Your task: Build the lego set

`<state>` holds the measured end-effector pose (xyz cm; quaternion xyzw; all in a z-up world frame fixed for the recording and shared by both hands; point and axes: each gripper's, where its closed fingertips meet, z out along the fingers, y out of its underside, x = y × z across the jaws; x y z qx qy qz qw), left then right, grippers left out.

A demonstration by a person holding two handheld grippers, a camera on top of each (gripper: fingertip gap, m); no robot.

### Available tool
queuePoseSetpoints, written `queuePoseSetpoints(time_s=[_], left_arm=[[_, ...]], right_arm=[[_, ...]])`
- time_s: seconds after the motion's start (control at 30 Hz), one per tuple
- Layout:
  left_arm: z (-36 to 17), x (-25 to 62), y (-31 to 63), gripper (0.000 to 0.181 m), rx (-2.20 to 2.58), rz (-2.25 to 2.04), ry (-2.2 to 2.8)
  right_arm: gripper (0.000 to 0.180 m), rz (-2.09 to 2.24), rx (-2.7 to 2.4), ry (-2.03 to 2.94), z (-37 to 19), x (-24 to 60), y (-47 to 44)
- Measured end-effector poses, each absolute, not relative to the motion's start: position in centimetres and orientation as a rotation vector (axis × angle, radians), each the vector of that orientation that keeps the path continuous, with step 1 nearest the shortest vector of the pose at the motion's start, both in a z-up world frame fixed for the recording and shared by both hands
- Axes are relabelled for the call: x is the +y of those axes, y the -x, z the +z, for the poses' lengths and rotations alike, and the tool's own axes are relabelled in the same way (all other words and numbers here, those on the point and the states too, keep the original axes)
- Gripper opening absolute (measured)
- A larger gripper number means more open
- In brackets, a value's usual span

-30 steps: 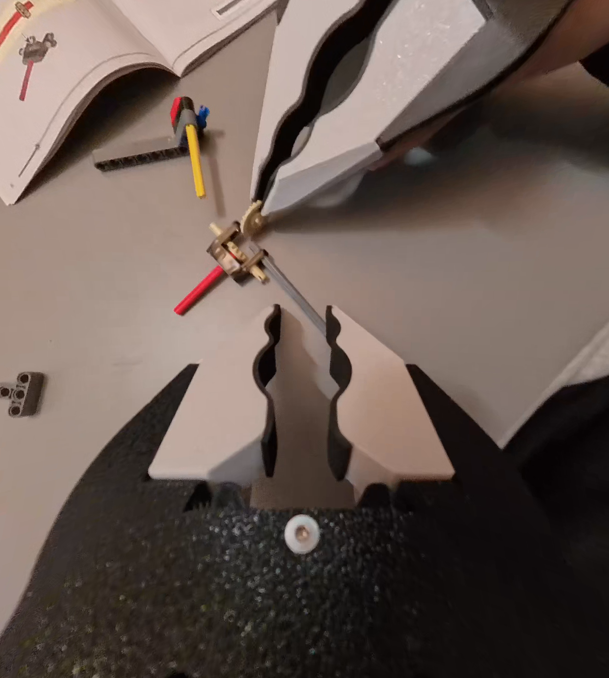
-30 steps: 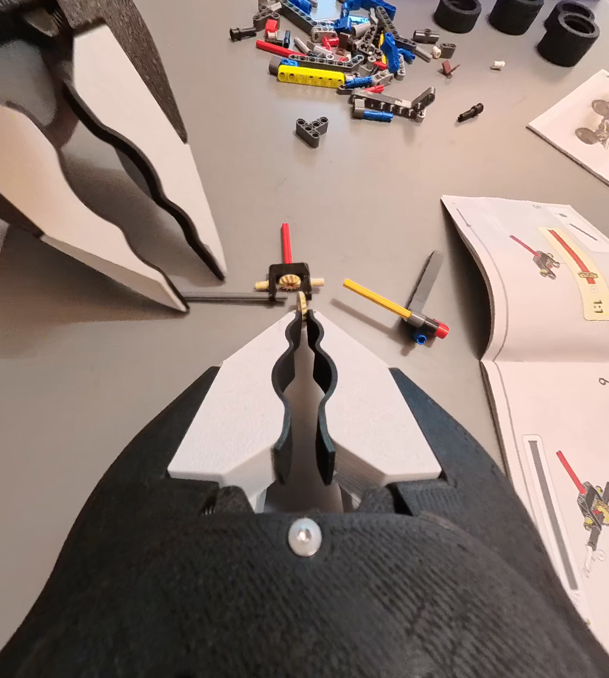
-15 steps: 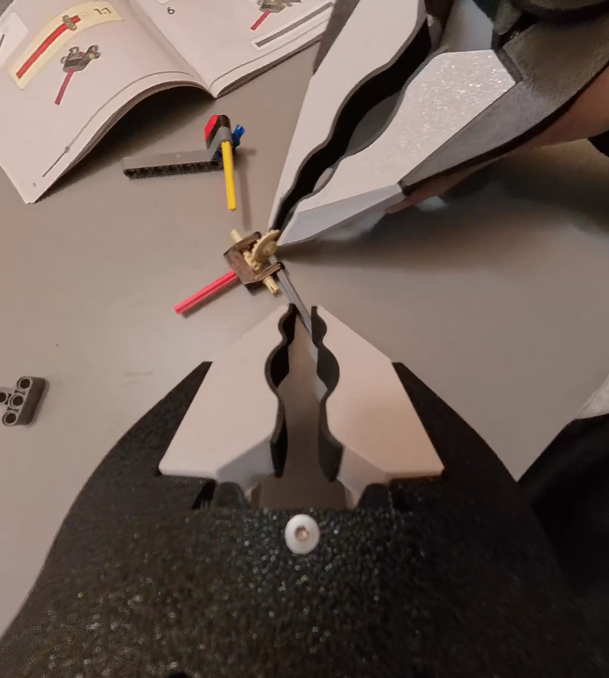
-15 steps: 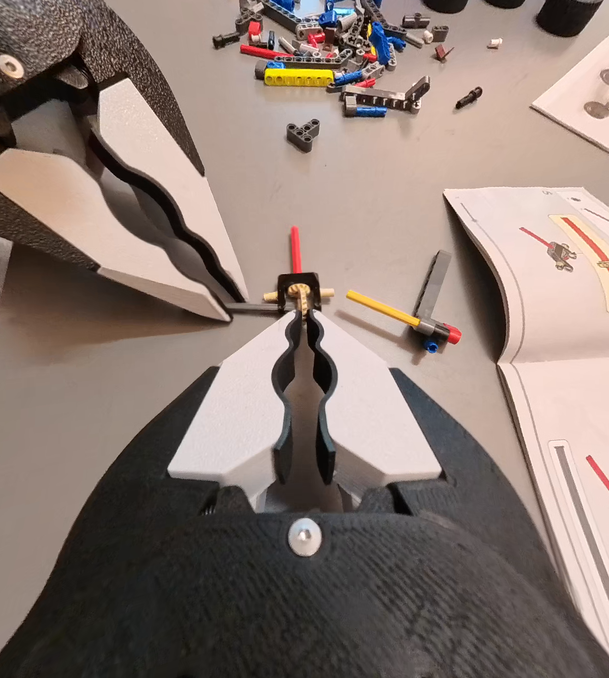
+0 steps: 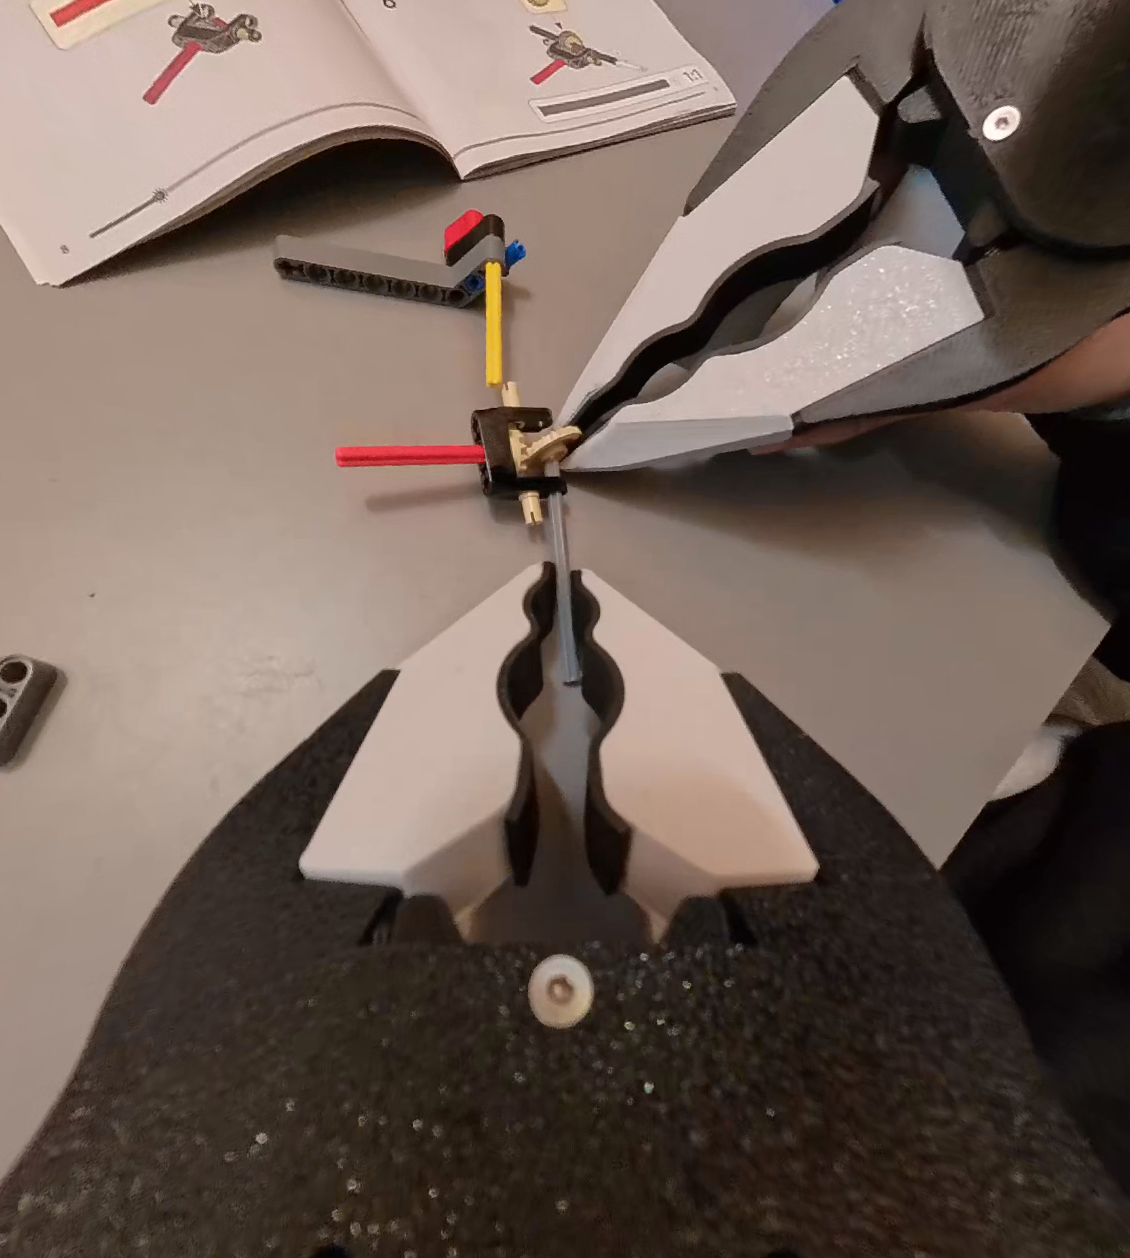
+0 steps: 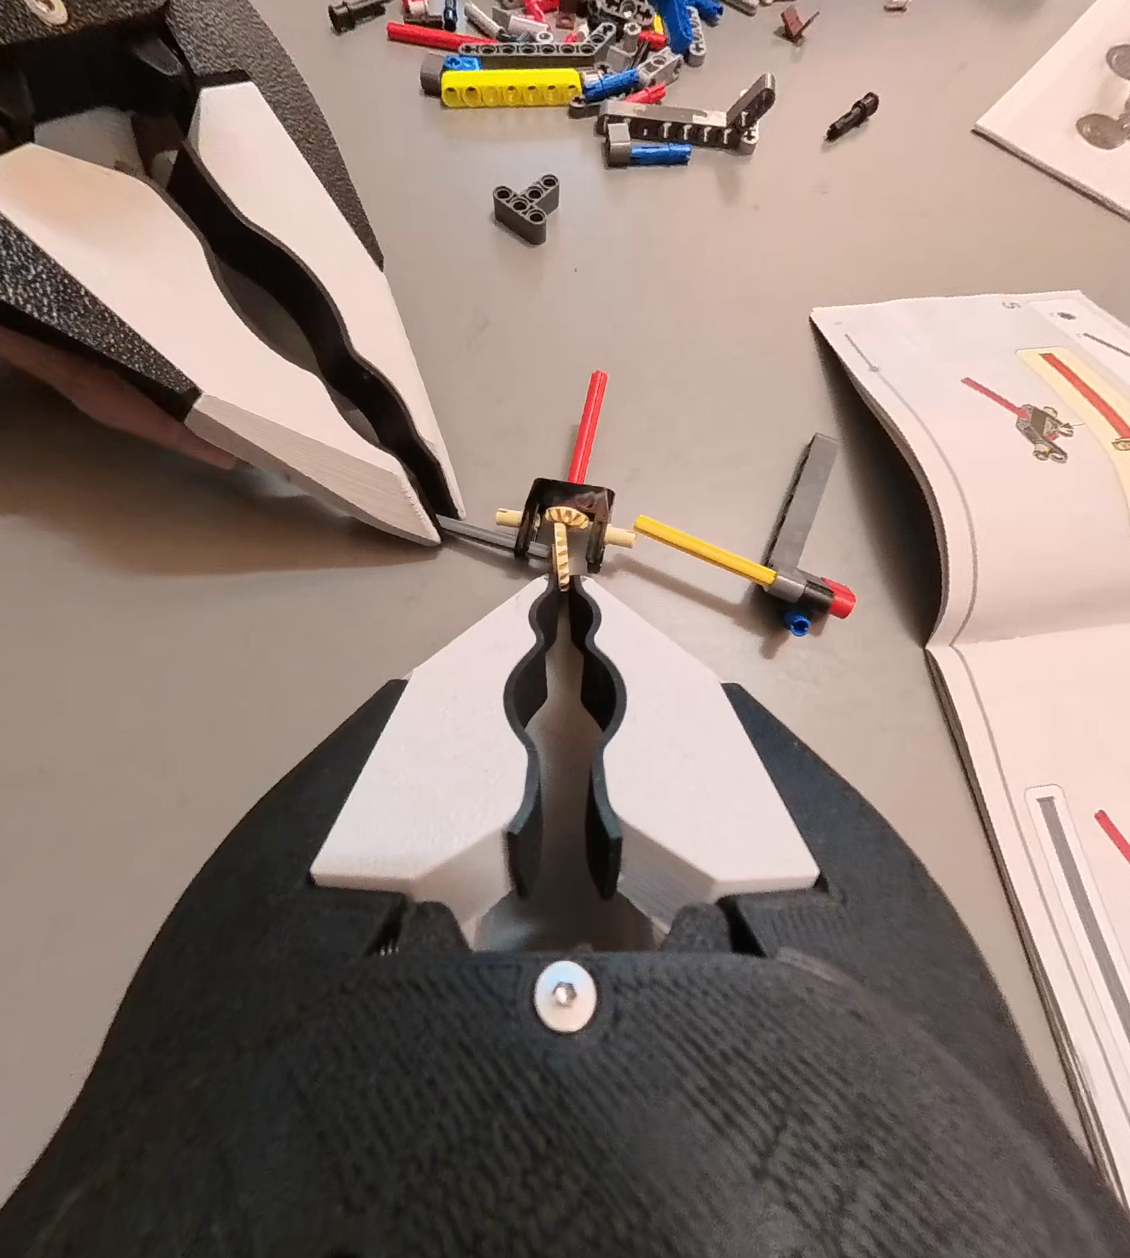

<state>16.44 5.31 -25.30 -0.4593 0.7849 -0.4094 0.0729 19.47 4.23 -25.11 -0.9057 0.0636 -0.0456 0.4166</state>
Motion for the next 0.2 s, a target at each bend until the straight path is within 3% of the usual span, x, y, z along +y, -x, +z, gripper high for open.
queuePoseSetpoints(time_s=[0.03,0.2], left_arm=[[-25.29,5.29,-16.48,0.002,2.358,-1.236,1.388],[-25.30,5.16,-16.79,0.002,2.358,-1.234,1.409]], right_arm=[[0.002,-0.121,0.160,2.273,-25.09,4.22,-19.51],[0.002,-0.203,0.144,2.277,-25.11,4.27,-19.77]])
